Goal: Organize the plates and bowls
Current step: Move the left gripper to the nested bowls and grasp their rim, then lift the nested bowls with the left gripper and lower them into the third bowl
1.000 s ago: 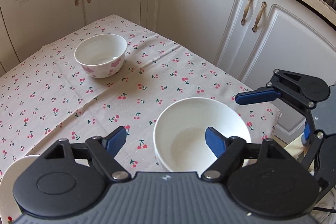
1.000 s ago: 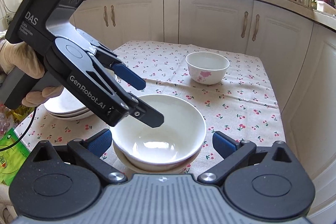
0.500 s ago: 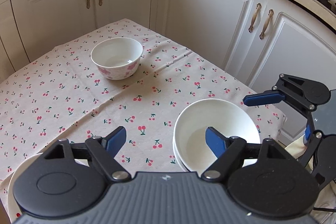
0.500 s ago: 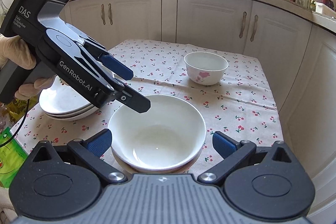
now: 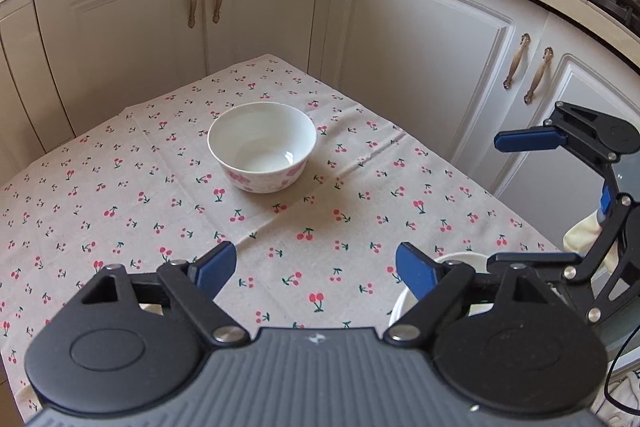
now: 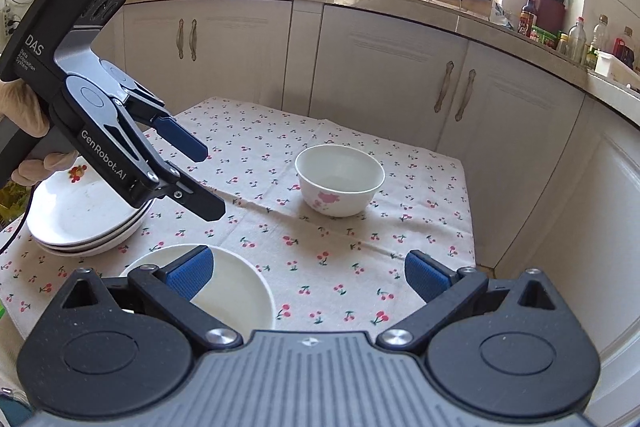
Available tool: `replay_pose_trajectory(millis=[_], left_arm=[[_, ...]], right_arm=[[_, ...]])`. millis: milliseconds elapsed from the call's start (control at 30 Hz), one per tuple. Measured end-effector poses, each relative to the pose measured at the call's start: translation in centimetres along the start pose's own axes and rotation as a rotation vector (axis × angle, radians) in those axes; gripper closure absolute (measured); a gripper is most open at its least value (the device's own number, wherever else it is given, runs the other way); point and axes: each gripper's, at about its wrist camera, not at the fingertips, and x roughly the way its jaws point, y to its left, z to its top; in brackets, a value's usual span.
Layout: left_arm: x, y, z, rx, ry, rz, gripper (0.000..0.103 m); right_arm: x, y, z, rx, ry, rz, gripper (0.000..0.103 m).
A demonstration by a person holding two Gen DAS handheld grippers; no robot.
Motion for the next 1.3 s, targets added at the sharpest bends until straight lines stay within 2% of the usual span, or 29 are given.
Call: replay_pose_trajectory(millis=[233,467,933,1033,1300], left_arm=[[3.2,2.0,2.6,-0.015,0.022,0.024,0.016],[6.8,4.0,4.9,-0.03,0.039,0.029,0.016],[12.1,6.4,7.2,-0.067,0.048,0.004,0.019],[12.6,6.7,7.4,-0.07,0.051,0.0,0.023],[13.4,6.7,7.9,-0.072,0.044,-0.014,0.024]], right_arm=[[3.9,-3.2,1.4,-0.043,0.005,0.011,0.0],[8.9,-5.5,2.0,-0.063,0.041,0.077,0.0],[16.3,-5.7,3.3,-0.127,0.077,0.159,0.0],[17.2,-5.5,3.5,-0.138,0.079,0.16,0.001],[18.5,-5.5,3.8,-0.125,0.081,0.174,0.007]])
